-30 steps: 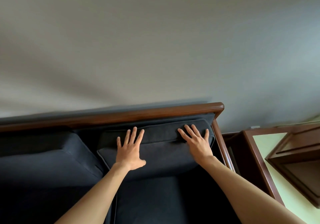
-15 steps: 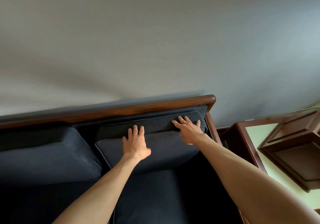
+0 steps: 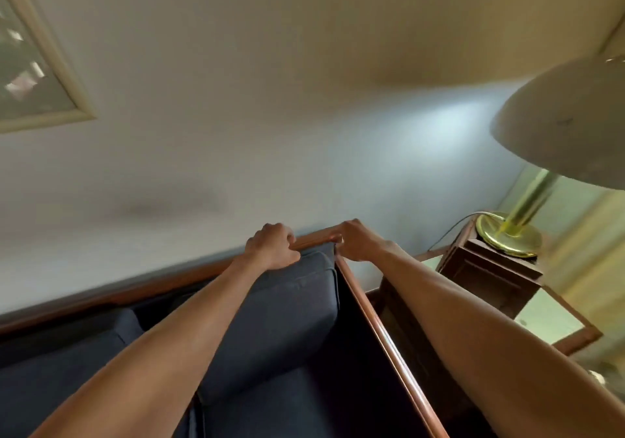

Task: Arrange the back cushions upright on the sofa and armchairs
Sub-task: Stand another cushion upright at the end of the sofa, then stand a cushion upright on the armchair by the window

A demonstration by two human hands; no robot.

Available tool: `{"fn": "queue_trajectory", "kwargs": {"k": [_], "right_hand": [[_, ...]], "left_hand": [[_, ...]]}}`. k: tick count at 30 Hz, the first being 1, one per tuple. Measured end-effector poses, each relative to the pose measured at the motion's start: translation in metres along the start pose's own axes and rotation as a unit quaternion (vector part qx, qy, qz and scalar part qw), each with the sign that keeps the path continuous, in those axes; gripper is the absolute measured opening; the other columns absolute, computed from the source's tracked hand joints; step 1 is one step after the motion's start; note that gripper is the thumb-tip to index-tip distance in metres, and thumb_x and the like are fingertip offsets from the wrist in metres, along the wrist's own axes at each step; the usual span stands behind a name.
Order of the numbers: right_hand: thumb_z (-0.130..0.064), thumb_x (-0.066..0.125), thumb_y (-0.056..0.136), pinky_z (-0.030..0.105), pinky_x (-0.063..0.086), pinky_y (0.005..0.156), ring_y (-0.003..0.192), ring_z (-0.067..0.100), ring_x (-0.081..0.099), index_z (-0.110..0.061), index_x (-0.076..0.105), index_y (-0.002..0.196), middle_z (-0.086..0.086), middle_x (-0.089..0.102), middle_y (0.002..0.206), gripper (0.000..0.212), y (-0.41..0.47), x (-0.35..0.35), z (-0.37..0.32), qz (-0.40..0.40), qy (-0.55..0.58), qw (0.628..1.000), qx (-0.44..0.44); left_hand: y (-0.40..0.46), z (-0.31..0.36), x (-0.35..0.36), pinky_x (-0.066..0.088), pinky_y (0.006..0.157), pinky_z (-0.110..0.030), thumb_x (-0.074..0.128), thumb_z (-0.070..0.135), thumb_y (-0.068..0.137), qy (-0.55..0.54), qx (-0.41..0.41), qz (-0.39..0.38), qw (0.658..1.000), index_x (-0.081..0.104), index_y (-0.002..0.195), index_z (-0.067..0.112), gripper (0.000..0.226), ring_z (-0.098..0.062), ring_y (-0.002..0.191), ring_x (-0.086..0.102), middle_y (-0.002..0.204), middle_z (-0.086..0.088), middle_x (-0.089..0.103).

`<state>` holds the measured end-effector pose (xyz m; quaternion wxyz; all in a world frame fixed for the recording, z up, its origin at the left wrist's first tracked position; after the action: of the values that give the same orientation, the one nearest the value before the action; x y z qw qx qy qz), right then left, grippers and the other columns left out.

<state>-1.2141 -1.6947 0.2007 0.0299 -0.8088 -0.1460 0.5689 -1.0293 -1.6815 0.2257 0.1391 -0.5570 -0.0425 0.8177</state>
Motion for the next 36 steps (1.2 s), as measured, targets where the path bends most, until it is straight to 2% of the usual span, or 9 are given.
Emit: {"fn": "queue_trajectory", "kwargs": {"k": [2,8,16,19,22,26,30,33,36], "right_hand": [[-0.008,0.053,0.091,0.034,0.043,0.100,0.121,0.029,0.057,-0.012,0.065,0.127,0.011,0.064,0.130,0.038,-0.046,-0.043,0.001,0.042,-0.024,0.999,-0.008],[-0.011,0.052,0.093,0.035,0.051,0.099,0.110,0.021,0.063,-0.021,0.067,0.123,0.002,0.067,0.125,0.035,-0.191,-0.135,0.066,0.156,-0.017,0.985,0.069],[-0.007,0.054,0.086,0.039,0.053,0.094,0.102,0.025,0.066,-0.019,0.072,0.114,0.006,0.073,0.110,0.035,-0.409,-0.173,0.211,0.221,-0.016,0.954,0.203],[-0.006,0.051,0.089,0.033,0.052,0.094,0.104,0.023,0.066,-0.016,0.072,0.114,0.007,0.072,0.113,0.034,-0.493,-0.170,0.277,0.228,-0.012,0.941,0.248],[-0.006,0.049,0.088,0.026,0.051,0.085,0.101,0.022,0.067,-0.017,0.072,0.113,0.006,0.072,0.109,0.035,-0.572,-0.165,0.343,0.226,-0.007,0.927,0.298],[-0.013,0.051,0.086,0.033,0.055,0.090,0.104,0.022,0.066,-0.025,0.072,0.110,0.003,0.068,0.115,0.034,-0.675,-0.136,0.433,0.207,0.028,0.901,0.381],[-0.020,0.051,0.082,0.041,0.056,0.091,0.101,0.024,0.066,-0.027,0.073,0.105,0.003,0.068,0.114,0.033,-0.742,-0.095,0.499,0.203,0.084,0.876,0.429],[-0.023,0.049,0.078,0.041,0.057,0.090,0.102,0.024,0.067,-0.029,0.073,0.109,0.001,0.069,0.114,0.040,-0.771,-0.055,0.549,0.197,0.122,0.860,0.454],[-0.022,0.052,0.079,0.039,0.057,0.089,0.099,0.022,0.067,-0.030,0.074,0.105,-0.001,0.071,0.110,0.036,-0.790,-0.003,0.599,0.170,0.164,0.842,0.485]], "left_hand": [[-0.022,0.047,-0.026,0.050,0.095,-0.039,0.067,0.035,0.074,0.003,0.065,0.026,0.998,0.066,0.115,0.020,0.044,-0.023,0.108,0.062,0.117,0.000,0.068],[-0.078,0.201,-0.044,0.050,0.095,-0.043,0.067,0.040,0.087,0.019,0.222,0.065,0.973,0.066,0.118,0.015,0.039,-0.024,0.106,0.063,0.119,-0.005,0.068],[-0.178,0.428,0.036,0.050,0.086,-0.039,0.064,0.052,0.086,-0.011,0.391,0.028,0.920,0.073,0.097,0.021,0.035,-0.025,0.098,0.064,0.104,-0.001,0.071],[-0.221,0.506,0.098,0.050,0.088,-0.036,0.067,0.050,0.085,-0.020,0.442,-0.024,0.897,0.073,0.099,0.019,0.034,-0.020,0.098,0.065,0.105,0.000,0.072],[-0.256,0.573,0.163,0.053,0.089,-0.039,0.069,0.051,0.083,-0.035,0.466,-0.056,0.882,0.074,0.098,0.021,0.033,-0.018,0.098,0.067,0.103,0.001,0.074],[-0.304,0.650,0.253,0.054,0.086,-0.034,0.070,0.047,0.083,-0.037,0.488,-0.118,0.864,0.074,0.093,0.021,0.029,-0.017,0.095,0.068,0.099,0.001,0.075],[-0.326,0.702,0.331,0.048,0.078,-0.024,0.069,0.044,0.083,-0.015,0.480,-0.179,0.859,0.073,0.098,0.024,0.026,-0.012,0.091,0.066,0.100,0.005,0.072],[-0.329,0.729,0.389,0.048,0.077,-0.024,0.069,0.049,0.081,0.005,0.474,-0.204,0.856,0.073,0.096,0.028,0.026,-0.009,0.087,0.065,0.090,0.009,0.071],[-0.323,0.746,0.450,0.049,0.081,-0.028,0.069,0.050,0.079,0.037,0.459,-0.239,0.855,0.072,0.095,0.032,0.023,-0.009,0.087,0.066,0.087,0.011,0.070]]}}
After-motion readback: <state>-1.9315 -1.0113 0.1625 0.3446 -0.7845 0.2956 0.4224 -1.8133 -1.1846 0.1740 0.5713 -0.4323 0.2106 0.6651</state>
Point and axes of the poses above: each hand's wrist, its own y-axis towards the middle knuckle, its own x-axis out of the palm, z = x × y, the point moved 5 cm from there along y, towards the middle knuckle
